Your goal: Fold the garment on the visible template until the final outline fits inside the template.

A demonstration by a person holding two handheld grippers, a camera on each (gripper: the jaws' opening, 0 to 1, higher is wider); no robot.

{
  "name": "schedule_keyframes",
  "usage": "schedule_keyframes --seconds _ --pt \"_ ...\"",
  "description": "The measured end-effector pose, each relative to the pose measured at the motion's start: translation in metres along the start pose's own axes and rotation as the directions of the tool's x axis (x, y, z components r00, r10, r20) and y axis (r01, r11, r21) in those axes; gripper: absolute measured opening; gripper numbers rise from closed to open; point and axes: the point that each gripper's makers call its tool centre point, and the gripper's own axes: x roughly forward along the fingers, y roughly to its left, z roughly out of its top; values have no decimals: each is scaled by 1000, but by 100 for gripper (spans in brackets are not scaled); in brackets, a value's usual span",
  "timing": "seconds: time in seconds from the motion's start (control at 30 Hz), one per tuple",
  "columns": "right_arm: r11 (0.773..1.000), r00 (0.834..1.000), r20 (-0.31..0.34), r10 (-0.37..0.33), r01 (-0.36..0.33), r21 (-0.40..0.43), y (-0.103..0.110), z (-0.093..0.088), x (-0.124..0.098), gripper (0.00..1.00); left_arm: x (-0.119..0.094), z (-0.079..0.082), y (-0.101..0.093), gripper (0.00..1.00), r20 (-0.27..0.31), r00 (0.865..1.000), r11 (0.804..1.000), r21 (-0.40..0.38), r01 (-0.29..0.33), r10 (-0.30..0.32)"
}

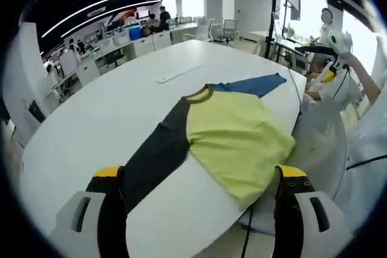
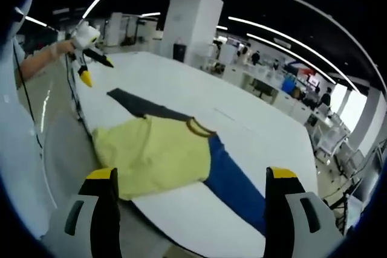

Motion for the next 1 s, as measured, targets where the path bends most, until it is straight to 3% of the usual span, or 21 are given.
schedule_keyframes --seconds 0.17,0.43,0.6,0.67,0.87,1.0 --pt "1000 1000 -3 1 -1 2 1 -3 0 100 -2 -5 -14 100 -18 1000 1000 6 17 -17" --pt "1000 999 -29 13 -13 0 7 -11 2 100 -3 -17 -14 99 -57 998 1000 -14 -17 16" --pt "999 997 -65 42 -41 8 15 -17 3 100 -4 -18 -22 99 -58 998 1000 -25 -7 5" --pt "1000 996 -79 31 -31 -3 15 -18 2 100 -6 -16 -22 99 -47 998 999 -31 -32 30" --pt "1000 997 -68 23 -23 12 23 -14 3 100 -9 -12 -36 100 -10 999 998 -46 -41 41" --pt "999 996 -71 47 -46 21 33 -12 3 100 -9 -18 -43 100 -55 997 998 -19 -52 51"
